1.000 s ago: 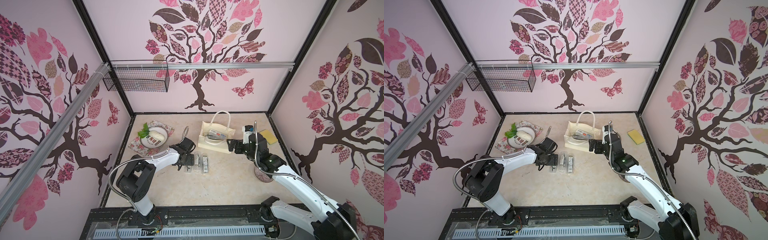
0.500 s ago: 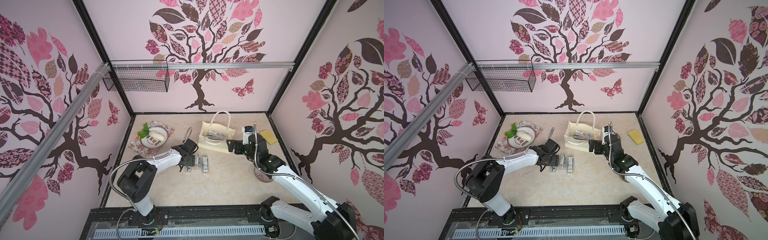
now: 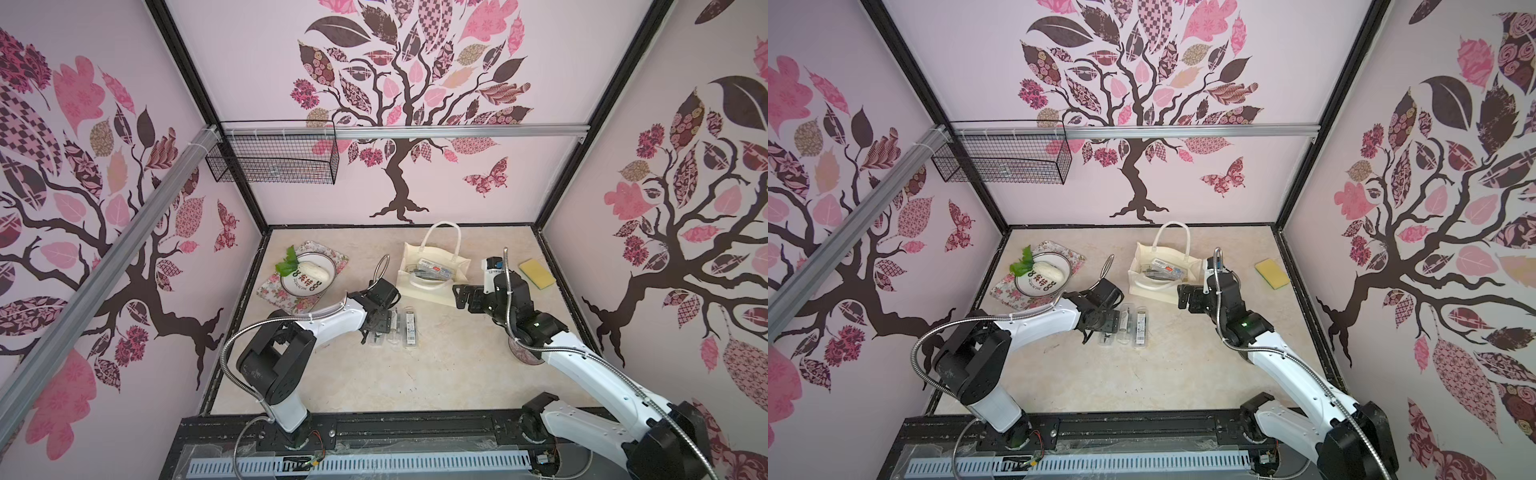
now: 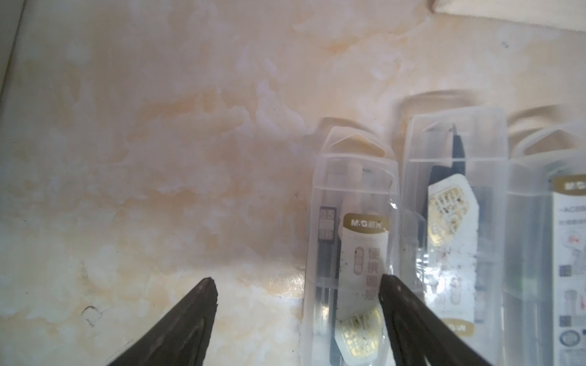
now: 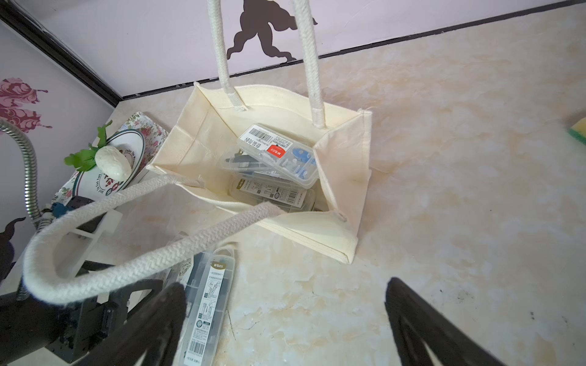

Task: Put the compass set into the canvas bag
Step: Pick up the compass set at the center of the board.

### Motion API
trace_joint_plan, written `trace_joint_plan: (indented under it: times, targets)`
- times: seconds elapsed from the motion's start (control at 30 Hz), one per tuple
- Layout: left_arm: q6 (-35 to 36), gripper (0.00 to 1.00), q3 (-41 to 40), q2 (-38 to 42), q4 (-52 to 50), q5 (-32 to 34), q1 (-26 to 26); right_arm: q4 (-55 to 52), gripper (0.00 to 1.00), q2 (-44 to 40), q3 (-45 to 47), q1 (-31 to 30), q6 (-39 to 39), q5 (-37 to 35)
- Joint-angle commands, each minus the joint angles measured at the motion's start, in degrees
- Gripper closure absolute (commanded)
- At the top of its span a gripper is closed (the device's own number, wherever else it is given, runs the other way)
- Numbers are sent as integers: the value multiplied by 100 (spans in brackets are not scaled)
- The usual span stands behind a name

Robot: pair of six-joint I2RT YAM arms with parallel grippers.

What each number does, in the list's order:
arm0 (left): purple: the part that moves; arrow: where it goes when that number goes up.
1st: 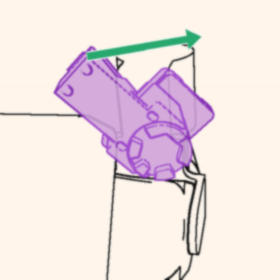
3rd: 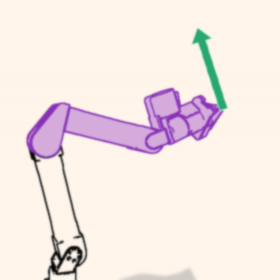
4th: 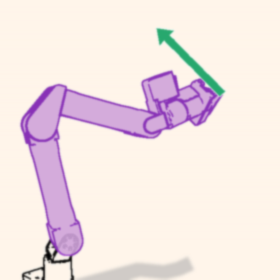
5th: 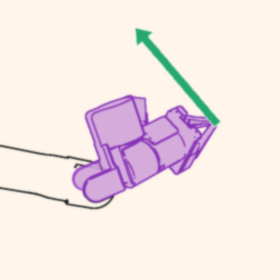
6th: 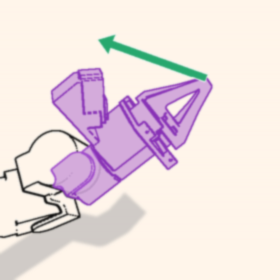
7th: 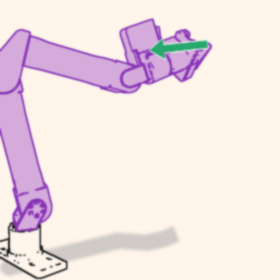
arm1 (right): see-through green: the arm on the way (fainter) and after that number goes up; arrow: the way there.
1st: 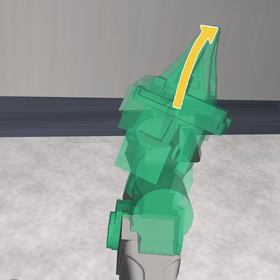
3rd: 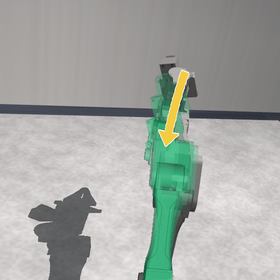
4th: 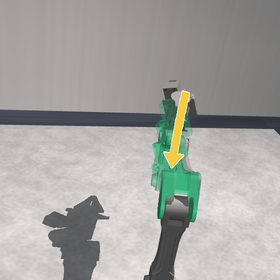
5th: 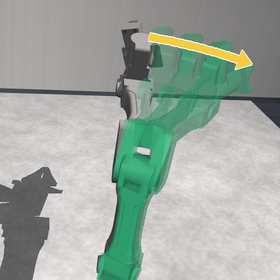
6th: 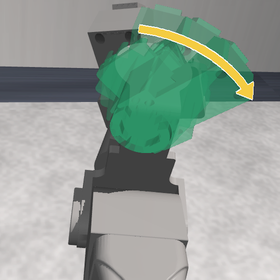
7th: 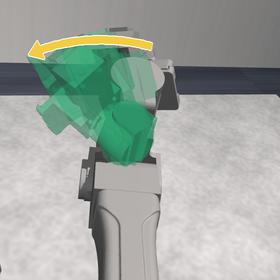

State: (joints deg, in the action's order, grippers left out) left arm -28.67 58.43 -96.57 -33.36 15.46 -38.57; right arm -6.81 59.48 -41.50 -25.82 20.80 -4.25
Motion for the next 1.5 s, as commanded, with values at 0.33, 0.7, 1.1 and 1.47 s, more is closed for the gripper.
trace_joint_plan:
  times: [0.33, 0.7, 1.1, 1.47]
  targets:
    - [69, 17, -14, 16, 76, -146, -20, 134, 0, 120, -20, -19, 3, 83]
    - [89, 23, -41, -452, 188, -254, -20, 92, 0, 134, -16, -17, 13, 92]
    - [228, 57, 183, -531, 59, -76, -22, 72, 0, 55, 9, -19, 3, 57]
    - [1311, 62, 1488, -112, -136, 1134, -16, 53, 0, -193, 123, -19, 143, -19]
